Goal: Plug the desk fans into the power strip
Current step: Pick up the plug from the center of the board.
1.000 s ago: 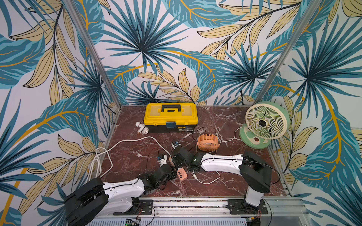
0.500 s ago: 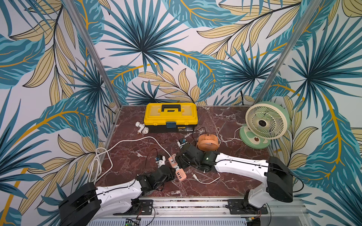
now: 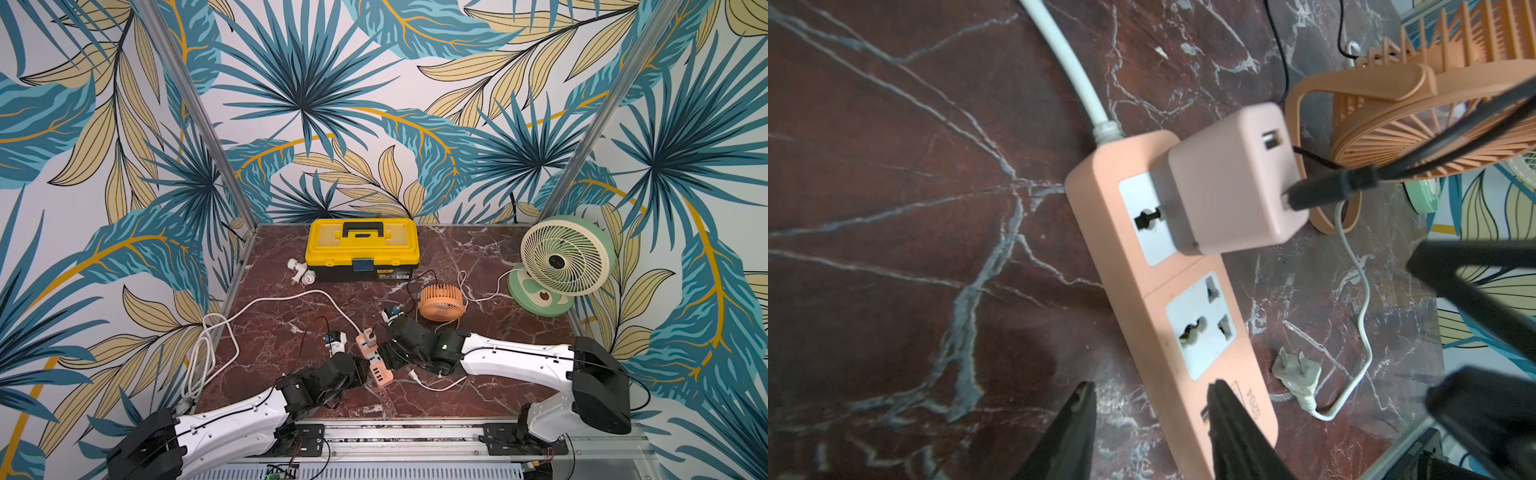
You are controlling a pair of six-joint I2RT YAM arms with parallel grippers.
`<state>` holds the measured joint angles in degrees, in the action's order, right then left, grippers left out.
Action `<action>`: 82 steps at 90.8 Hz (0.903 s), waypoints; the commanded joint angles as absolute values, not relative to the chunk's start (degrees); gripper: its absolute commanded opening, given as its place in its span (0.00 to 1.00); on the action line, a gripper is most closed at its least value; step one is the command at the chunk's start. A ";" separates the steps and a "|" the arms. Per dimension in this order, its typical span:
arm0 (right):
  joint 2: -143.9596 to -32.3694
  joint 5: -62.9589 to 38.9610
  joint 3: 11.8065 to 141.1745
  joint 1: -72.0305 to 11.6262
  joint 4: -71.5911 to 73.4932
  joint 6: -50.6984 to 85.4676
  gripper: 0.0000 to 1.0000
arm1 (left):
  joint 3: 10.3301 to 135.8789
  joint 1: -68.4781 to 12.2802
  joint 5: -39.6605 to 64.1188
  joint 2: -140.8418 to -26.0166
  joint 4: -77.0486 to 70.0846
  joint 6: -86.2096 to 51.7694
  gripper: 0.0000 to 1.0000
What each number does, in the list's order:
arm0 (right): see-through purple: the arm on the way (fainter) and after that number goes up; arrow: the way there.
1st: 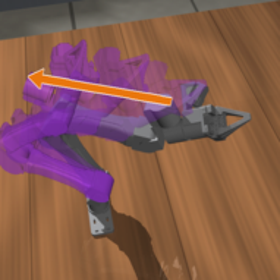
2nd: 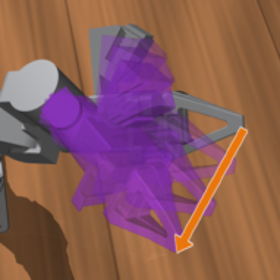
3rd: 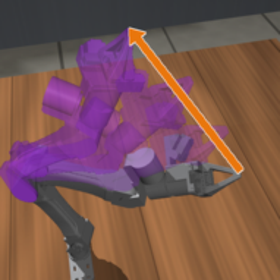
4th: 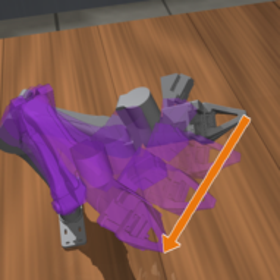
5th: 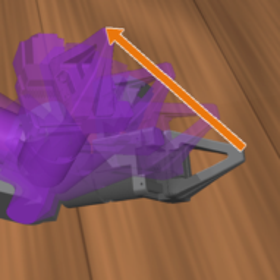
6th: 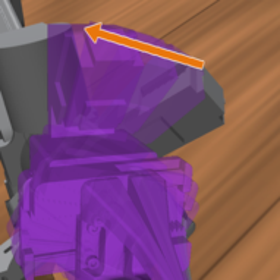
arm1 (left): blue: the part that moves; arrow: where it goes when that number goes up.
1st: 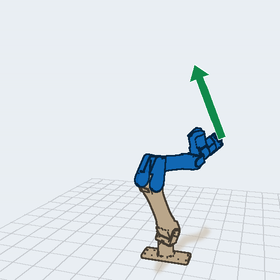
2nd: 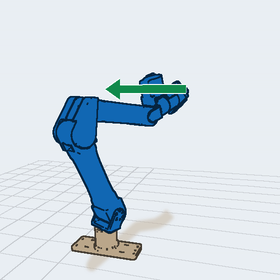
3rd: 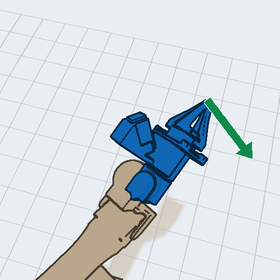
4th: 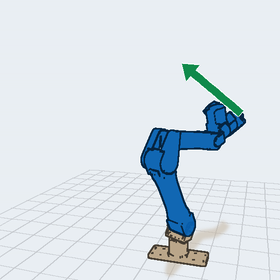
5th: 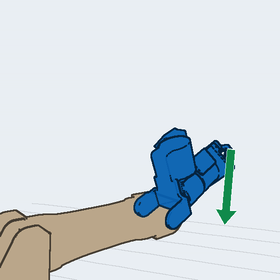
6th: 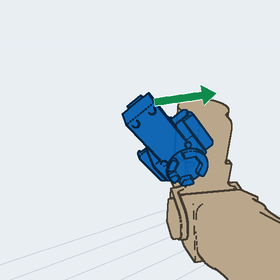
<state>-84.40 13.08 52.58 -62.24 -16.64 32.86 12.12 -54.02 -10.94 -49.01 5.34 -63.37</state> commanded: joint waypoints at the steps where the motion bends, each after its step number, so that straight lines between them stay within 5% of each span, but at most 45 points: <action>1: -76.74 15.36 44.23 -62.85 -18.36 36.94 0.77 | 9.74 -54.07 -8.73 -48.77 2.74 -61.53 0.48; 21: -70.53 16.04 31.62 -65.36 -18.70 43.08 0.77 | 9.41 -54.23 -6.50 -55.44 -5.89 -61.10 0.50; 42: -78.81 16.42 35.24 -66.15 -17.19 42.41 0.70 | 12.73 -54.23 -6.51 -57.82 -5.85 -60.31 0.49; 82: -82.05 21.18 33.23 -68.45 -10.08 45.43 0.08 | 22.27 -54.23 -7.04 -39.02 21.71 -52.79 0.51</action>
